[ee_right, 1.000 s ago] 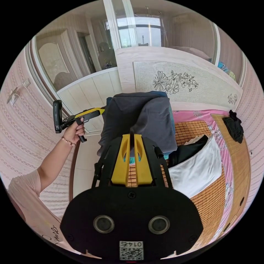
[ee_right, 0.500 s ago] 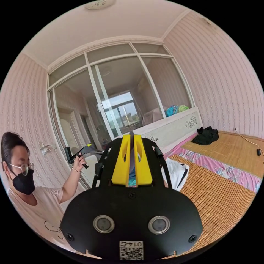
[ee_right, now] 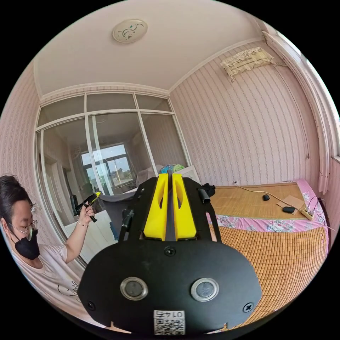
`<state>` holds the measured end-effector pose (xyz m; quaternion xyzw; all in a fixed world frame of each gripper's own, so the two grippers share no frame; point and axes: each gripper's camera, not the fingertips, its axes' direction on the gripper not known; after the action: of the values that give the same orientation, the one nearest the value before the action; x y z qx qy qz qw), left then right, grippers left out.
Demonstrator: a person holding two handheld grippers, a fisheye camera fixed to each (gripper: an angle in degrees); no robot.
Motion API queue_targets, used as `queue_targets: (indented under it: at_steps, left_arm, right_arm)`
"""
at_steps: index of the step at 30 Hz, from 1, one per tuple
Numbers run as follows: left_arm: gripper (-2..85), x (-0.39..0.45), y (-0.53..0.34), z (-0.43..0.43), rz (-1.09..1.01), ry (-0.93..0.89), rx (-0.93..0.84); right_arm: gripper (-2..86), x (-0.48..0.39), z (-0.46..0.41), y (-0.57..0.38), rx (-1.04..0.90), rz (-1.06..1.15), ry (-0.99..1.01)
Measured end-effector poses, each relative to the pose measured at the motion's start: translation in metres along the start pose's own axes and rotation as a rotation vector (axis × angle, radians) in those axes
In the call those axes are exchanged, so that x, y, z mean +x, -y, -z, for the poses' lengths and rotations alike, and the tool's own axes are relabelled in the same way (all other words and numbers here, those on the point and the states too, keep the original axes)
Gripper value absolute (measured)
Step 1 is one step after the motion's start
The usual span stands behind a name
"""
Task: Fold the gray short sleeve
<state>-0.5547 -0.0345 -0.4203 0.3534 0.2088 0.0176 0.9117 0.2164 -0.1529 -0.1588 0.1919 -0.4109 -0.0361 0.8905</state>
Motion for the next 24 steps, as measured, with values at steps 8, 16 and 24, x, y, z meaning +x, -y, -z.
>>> queue_targets:
  at_steps: [8,16,24]
  left_arm:
    - [-0.8,0.078,0.003,0.008,-0.141,-0.129,0.189]
    - [-0.6,0.113,0.055,-0.048,-0.2,-0.18,0.301]
    - [-0.7,0.069,0.011,-0.317,-0.032,-0.027,-0.258]
  right_arm:
    - [-0.1,0.002,0.167,-0.008,0.195,0.077,0.077]
    - [0.0,-0.021,0.225,0.054,0.222,0.256,0.016]
    - [0.1,0.126,0.079,0.03,-0.372,-0.048,-0.308]
